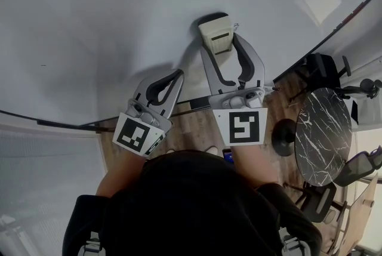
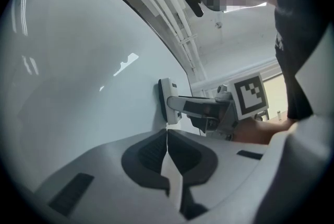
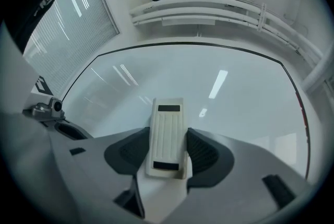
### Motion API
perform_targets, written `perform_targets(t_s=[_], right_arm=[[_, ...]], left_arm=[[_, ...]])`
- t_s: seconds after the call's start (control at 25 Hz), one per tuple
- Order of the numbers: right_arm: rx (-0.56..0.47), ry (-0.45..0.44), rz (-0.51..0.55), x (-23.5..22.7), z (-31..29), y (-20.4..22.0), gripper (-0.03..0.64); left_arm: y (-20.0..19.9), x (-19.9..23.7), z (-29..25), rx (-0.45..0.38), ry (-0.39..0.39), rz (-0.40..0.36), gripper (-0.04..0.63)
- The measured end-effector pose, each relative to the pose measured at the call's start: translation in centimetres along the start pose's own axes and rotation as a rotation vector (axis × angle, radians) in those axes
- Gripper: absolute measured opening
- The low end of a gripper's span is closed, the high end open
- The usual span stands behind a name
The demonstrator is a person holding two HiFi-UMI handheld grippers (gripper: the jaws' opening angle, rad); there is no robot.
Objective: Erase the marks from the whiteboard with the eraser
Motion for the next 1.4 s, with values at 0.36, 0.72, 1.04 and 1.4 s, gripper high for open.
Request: perform_targets(t_s=[0.36, 0.72, 1.04, 1.4], right_arm=[[0.016, 0.1, -0.005, -5.6, 3.1, 2.2, 0.225], [0.04, 0.198, -0.047, -10.0, 5.8, 4.3, 0.224], [0.055, 0.193, -0.061, -10.3, 6.1, 3.9, 0.222], [0.03, 0.046, -0.022, -2.7, 3.8, 0.7, 0.222]], left_arm=[[0.4, -1.3, -1.9, 0.005, 0.015, 0.0, 0.007], [0.5, -1.9, -2.7, 0.013, -0.004, -0.002, 0.007], [0.5, -0.8, -2.5, 0.022, -0.015, -0.013, 0.008], [1.0, 0.1, -0.8, 0.0, -0.003, -0.039, 0.006]])
Point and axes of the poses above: the fingertips, and each gripper's own axes: z backward along the fingers, x to its left, y out of its underside, the point moved 8 cm from there along z, backward along the fingers, and after that the axes turned 14 degrees about -y, right-handed, at the moved point
